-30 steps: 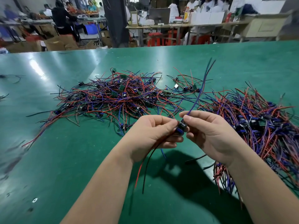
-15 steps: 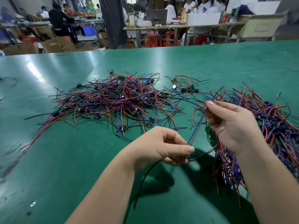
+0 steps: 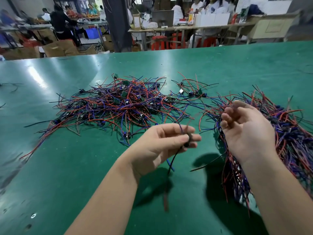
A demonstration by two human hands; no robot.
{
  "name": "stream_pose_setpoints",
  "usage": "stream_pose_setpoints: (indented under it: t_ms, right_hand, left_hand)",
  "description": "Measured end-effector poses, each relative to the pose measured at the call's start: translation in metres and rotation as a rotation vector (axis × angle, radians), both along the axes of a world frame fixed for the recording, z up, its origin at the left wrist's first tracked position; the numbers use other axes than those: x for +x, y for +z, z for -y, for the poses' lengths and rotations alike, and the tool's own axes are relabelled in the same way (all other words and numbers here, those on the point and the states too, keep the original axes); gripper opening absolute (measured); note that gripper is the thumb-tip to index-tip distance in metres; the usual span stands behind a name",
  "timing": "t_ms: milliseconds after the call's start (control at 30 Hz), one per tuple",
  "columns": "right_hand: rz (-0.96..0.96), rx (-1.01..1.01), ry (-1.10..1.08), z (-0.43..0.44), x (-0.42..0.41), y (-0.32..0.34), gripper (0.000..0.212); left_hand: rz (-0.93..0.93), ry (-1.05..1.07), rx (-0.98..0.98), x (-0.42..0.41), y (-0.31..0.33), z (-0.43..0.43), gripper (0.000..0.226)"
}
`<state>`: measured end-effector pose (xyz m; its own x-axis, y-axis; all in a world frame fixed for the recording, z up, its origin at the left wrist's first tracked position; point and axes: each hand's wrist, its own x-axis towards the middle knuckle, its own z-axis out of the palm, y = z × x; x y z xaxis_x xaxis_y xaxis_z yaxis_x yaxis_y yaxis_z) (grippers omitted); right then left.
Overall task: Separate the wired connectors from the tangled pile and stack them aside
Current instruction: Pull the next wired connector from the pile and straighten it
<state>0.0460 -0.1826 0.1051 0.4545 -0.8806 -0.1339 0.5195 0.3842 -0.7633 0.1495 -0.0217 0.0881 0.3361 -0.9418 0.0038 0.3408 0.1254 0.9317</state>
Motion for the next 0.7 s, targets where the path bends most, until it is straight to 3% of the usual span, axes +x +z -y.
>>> stream_pose_setpoints:
  t_ms: [133, 233, 300, 367, 467, 567, 700]
  right_hand:
    - [-0.004, -0.039, 0.133, -0.013, 0.004, -0.001, 0.028]
    - [-0.186, -0.183, 0.39, -0.024, 0.006, -0.004, 0.021]
    - [-0.232, -0.267, 0.573, -0.033, 0.006, -0.006, 0.022]
    - [-0.15, -0.267, 0.653, -0.044, 0.006, -0.007, 0.033]
    - [0.008, -0.161, 0.587, -0.051, 0.01, -0.005, 0.025]
    - [0.066, -0.047, 0.466, -0.05, 0.014, -0.003, 0.009]
    - [0.004, -0.037, 0.406, -0.042, 0.011, -0.002, 0.008]
  left_hand:
    - [-0.242, 0.146, -0.259, 0.003, 0.006, 0.001, 0.025]
    - [-0.327, 0.254, -0.381, 0.003, 0.008, 0.001, 0.034]
    - [-0.28, 0.355, -0.394, 0.001, 0.007, 0.005, 0.033]
    - [-0.145, 0.476, -0.369, -0.003, 0.005, 0.01, 0.032]
    - [0.086, 0.546, -0.365, -0.01, 0.0, 0.015, 0.036]
    - [0.241, 0.44, -0.33, -0.01, -0.001, 0.013, 0.032]
    - [0.176, 0.384, -0.237, -0.011, 0.0, 0.01, 0.026]
